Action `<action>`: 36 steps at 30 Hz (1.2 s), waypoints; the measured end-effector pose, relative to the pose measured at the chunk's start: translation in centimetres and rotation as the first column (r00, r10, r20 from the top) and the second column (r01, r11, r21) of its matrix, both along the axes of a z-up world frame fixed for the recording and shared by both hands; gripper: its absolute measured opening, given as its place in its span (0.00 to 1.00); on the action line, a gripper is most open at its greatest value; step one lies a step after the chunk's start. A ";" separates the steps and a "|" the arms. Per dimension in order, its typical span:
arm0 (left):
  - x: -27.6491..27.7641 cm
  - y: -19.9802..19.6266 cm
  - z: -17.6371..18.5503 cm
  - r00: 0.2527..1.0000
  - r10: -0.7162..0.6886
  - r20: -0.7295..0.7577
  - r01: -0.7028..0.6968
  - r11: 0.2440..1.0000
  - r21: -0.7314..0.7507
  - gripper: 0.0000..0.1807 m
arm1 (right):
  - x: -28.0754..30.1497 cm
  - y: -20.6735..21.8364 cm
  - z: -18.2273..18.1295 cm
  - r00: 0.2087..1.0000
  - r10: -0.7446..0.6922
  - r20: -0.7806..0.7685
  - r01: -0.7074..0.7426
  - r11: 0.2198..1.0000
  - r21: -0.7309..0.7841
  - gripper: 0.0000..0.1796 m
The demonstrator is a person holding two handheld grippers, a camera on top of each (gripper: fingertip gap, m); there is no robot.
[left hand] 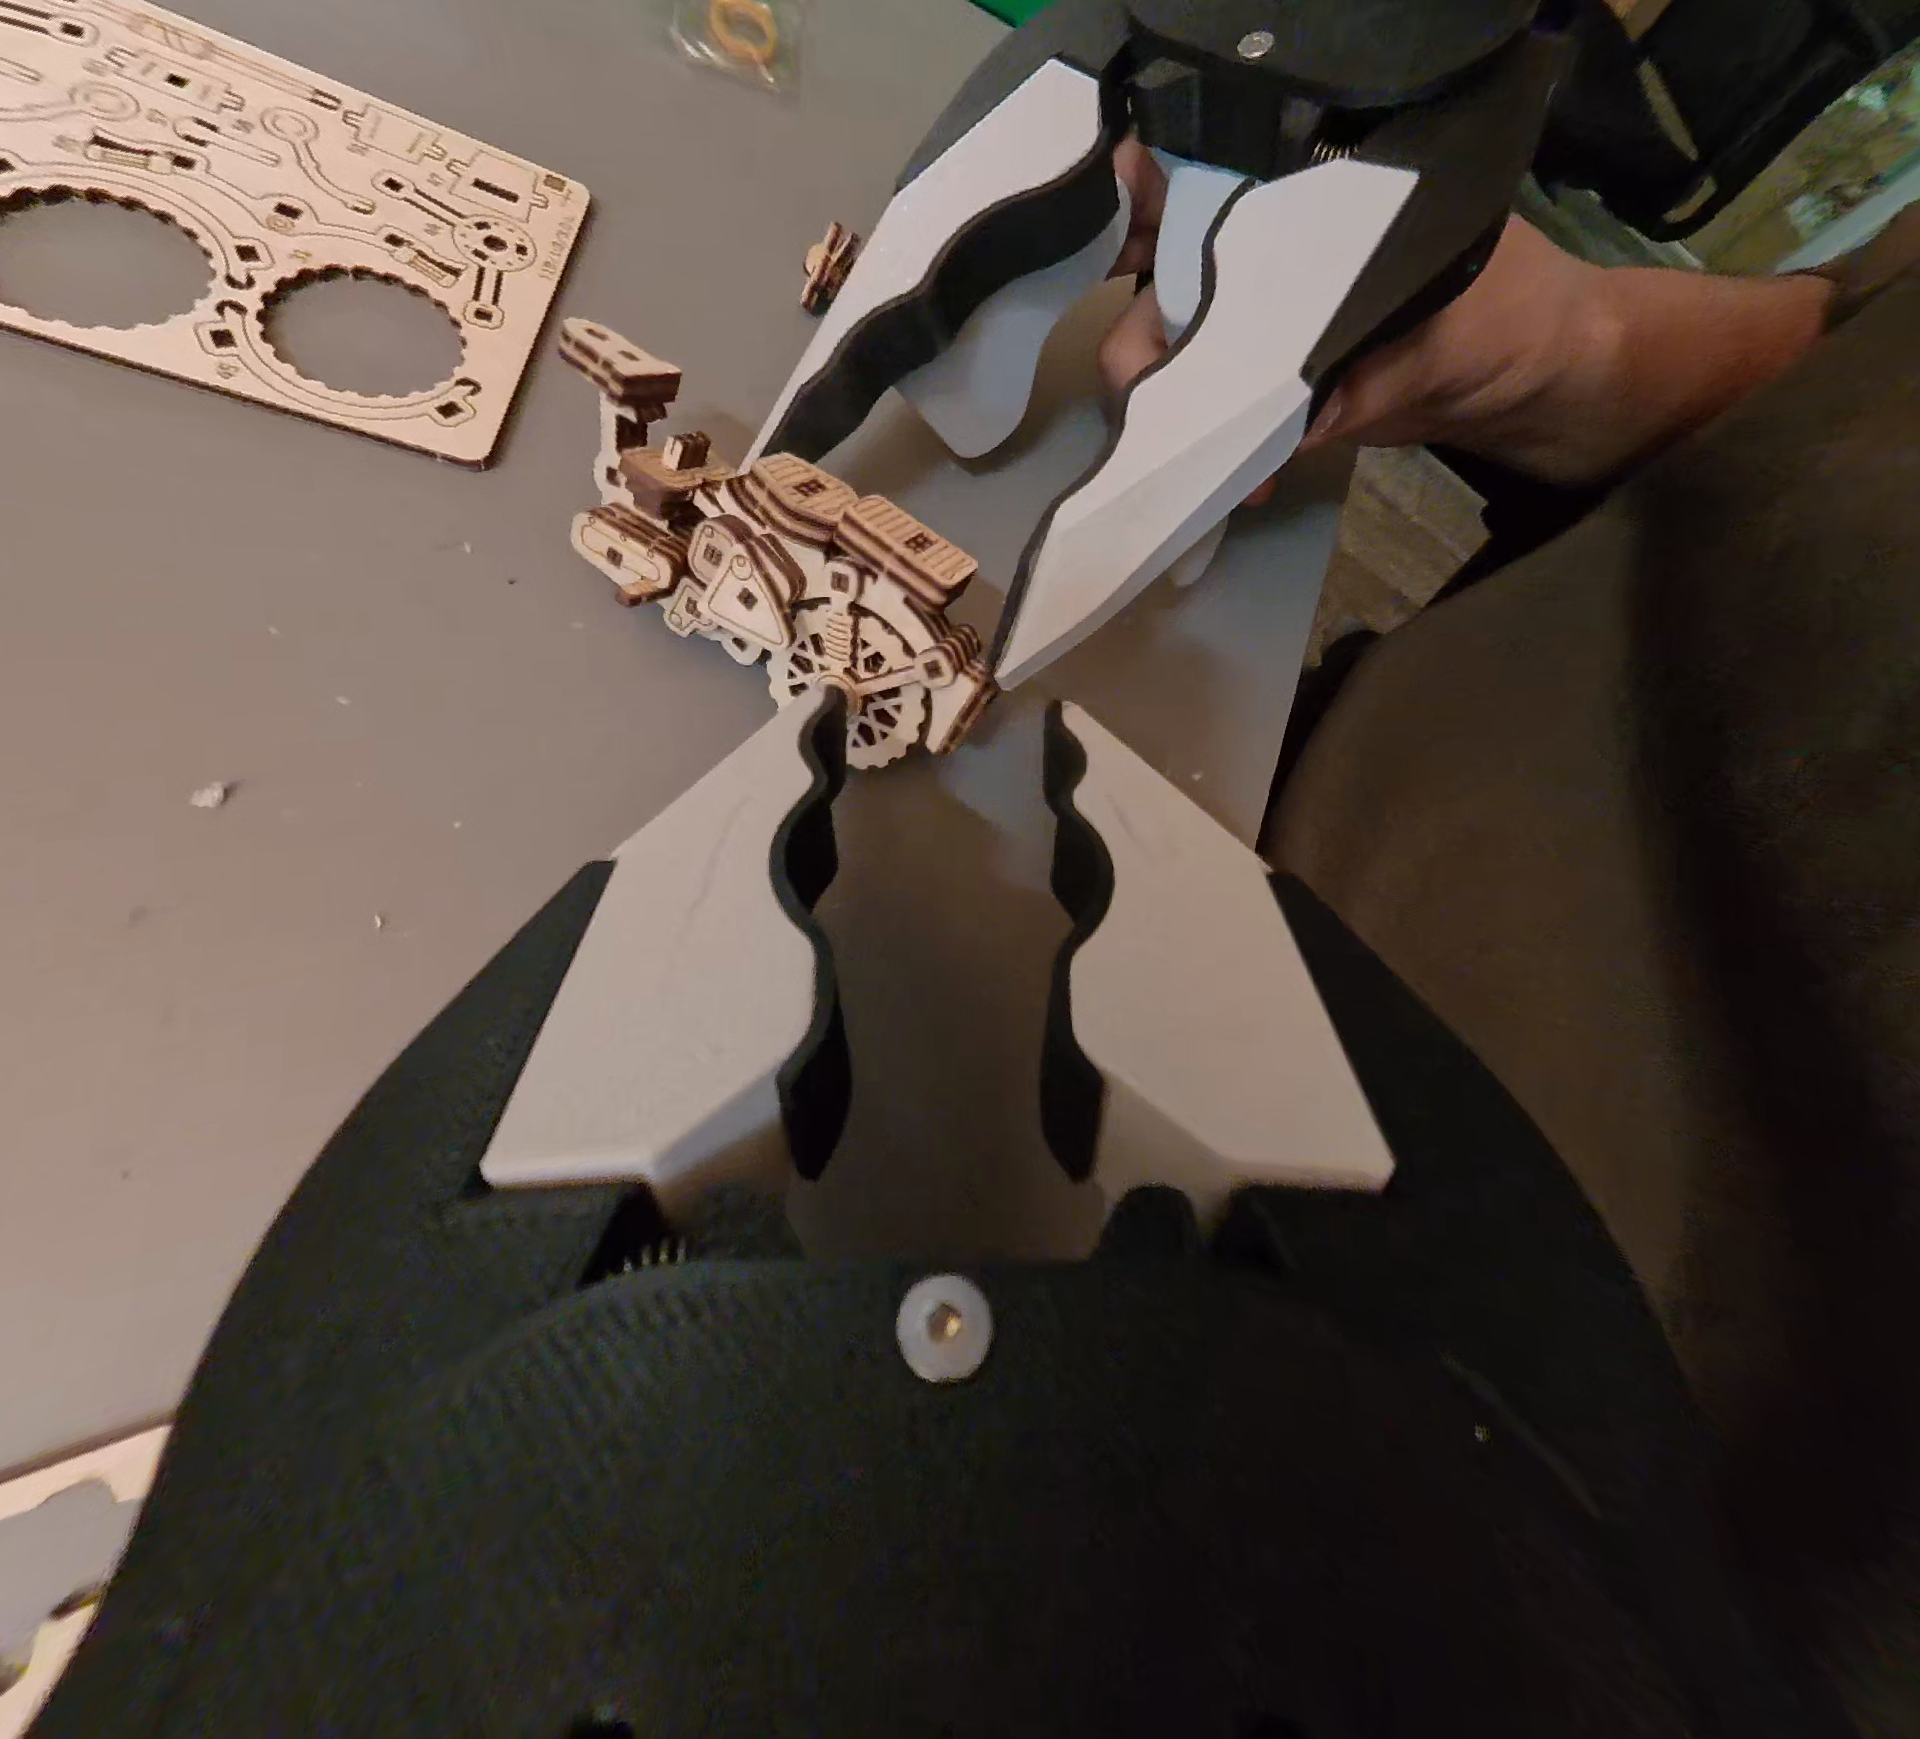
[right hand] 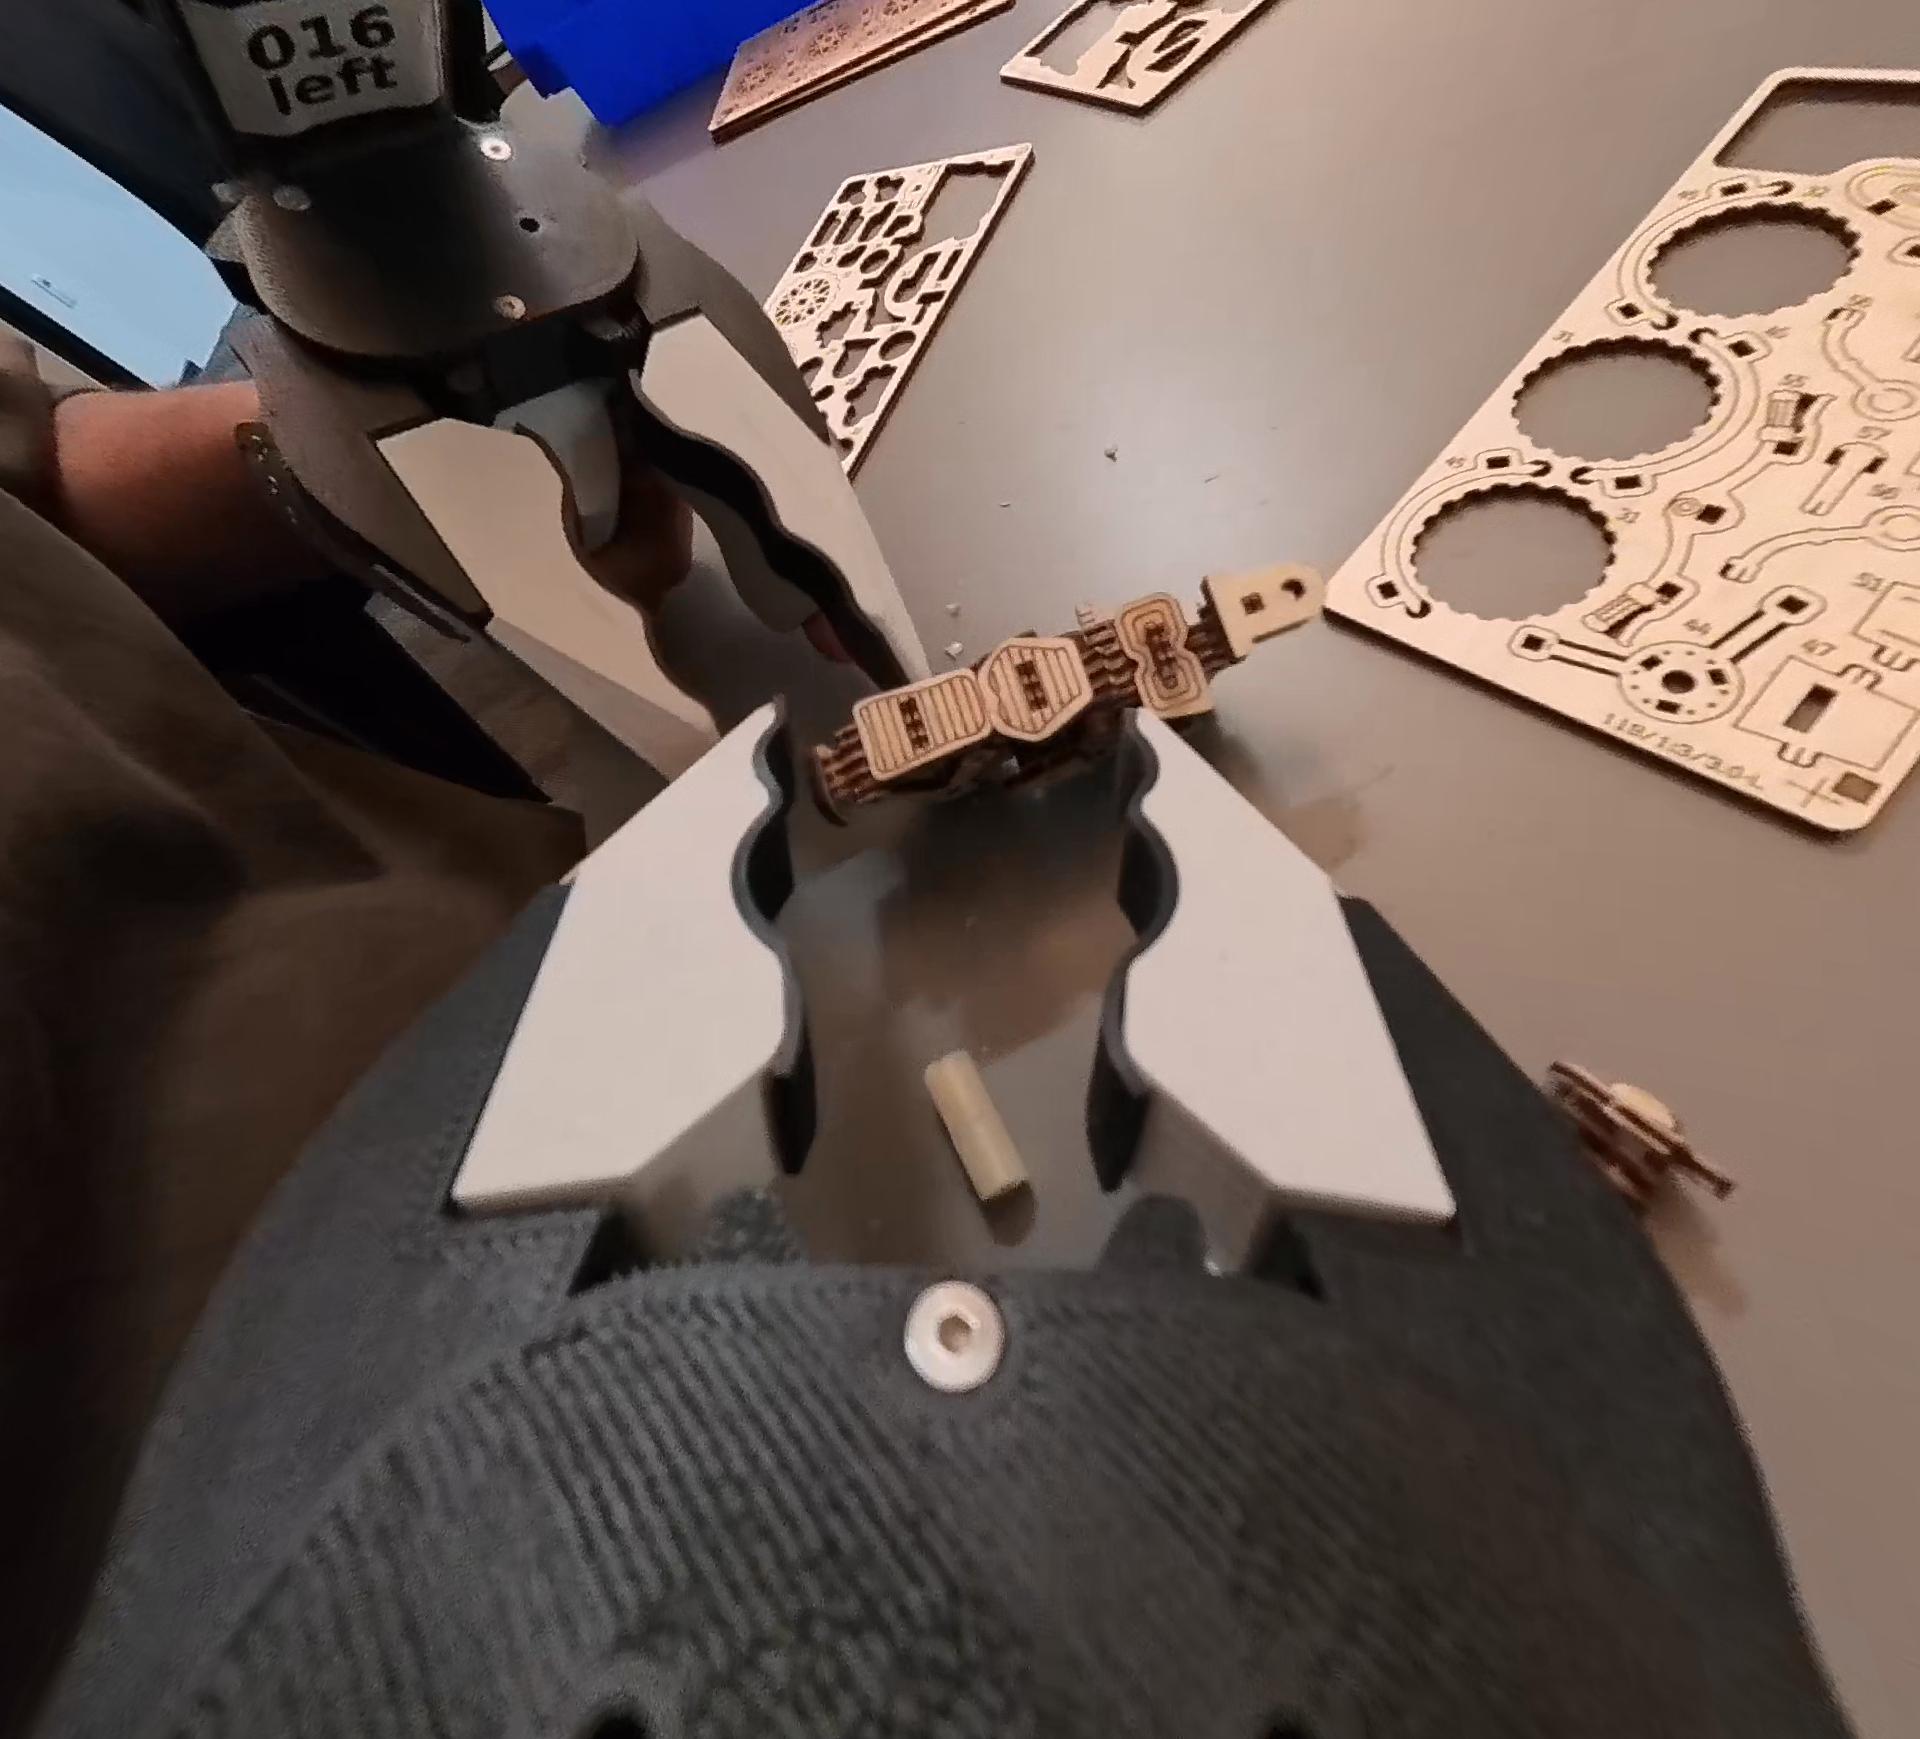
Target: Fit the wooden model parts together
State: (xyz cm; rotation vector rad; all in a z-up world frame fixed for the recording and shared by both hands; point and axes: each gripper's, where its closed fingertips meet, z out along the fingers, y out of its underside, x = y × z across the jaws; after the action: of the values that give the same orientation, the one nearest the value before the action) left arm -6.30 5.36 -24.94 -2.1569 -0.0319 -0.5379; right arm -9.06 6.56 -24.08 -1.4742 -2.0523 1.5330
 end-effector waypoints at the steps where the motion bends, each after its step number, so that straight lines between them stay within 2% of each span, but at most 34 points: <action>1: 0.0 0.0 0.0 1.000 -0.001 -0.001 0.001 1.000 -0.001 0.20 | 0.0 0.0 0.0 1.000 -0.001 0.001 0.001 1.000 -0.001 0.34; 7: 0.5 0.0 0.1 1.000 -0.021 0.011 0.021 1.000 0.005 0.20 | -0.1 0.4 -0.4 0.999 -0.026 0.023 0.026 1.000 0.005 0.27; 13: -0.5 -0.7 1.1 0.999 -0.050 0.004 0.049 0.998 0.046 0.21 | 0.0 0.4 -0.1 0.999 -0.017 0.028 0.018 0.999 -0.036 0.27; 17: -3.3 -0.9 3.8 0.983 0.025 0.182 -0.055 0.986 0.160 0.22 | 0.5 -0.2 0.3 0.999 0.033 0.014 -0.032 0.997 -0.064 0.27; 20: -4.9 -0.8 4.4 0.952 0.075 0.297 -0.131 0.976 0.172 0.23 | 1.2 -1.2 0.5 0.993 0.116 0.001 -0.116 0.991 -0.066 0.27; 21: -5.2 -0.8 4.2 0.951 0.089 0.296 -0.143 0.975 0.169 0.24 | 1.6 -1.7 0.6 0.989 0.148 -0.006 -0.148 0.987 -0.058 0.26; 23: -5.1 -0.8 3.7 0.964 0.092 0.250 -0.134 0.979 0.153 0.25 | 2.4 -2.5 0.6 0.974 0.224 -0.029 -0.224 0.974 -0.018 0.19; 27: -4.0 -0.9 1.5 0.995 0.059 0.084 -0.066 0.995 0.078 0.26 | 3.1 -3.0 -0.1 0.956 0.288 -0.057 -0.280 0.953 0.120 0.12; 29: -3.5 -1.1 0.3 0.999 0.033 0.018 -0.033 0.999 0.026 0.26 | 3.1 -2.9 -0.7 0.957 0.287 -0.043 -0.277 0.948 0.160 0.14; 36: -2.9 -1.4 0.2 0.999 -0.008 0.035 0.007 1.000 0.016 0.21 | 3.1 -3.0 -0.6 0.958 0.282 -0.046 -0.271 0.949 0.163 0.12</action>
State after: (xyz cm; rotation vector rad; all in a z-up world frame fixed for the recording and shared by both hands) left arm -9.24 3.95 -24.73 -2.1332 -0.0389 -0.5782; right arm -5.93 3.57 -24.73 -1.0998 -2.3561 1.4523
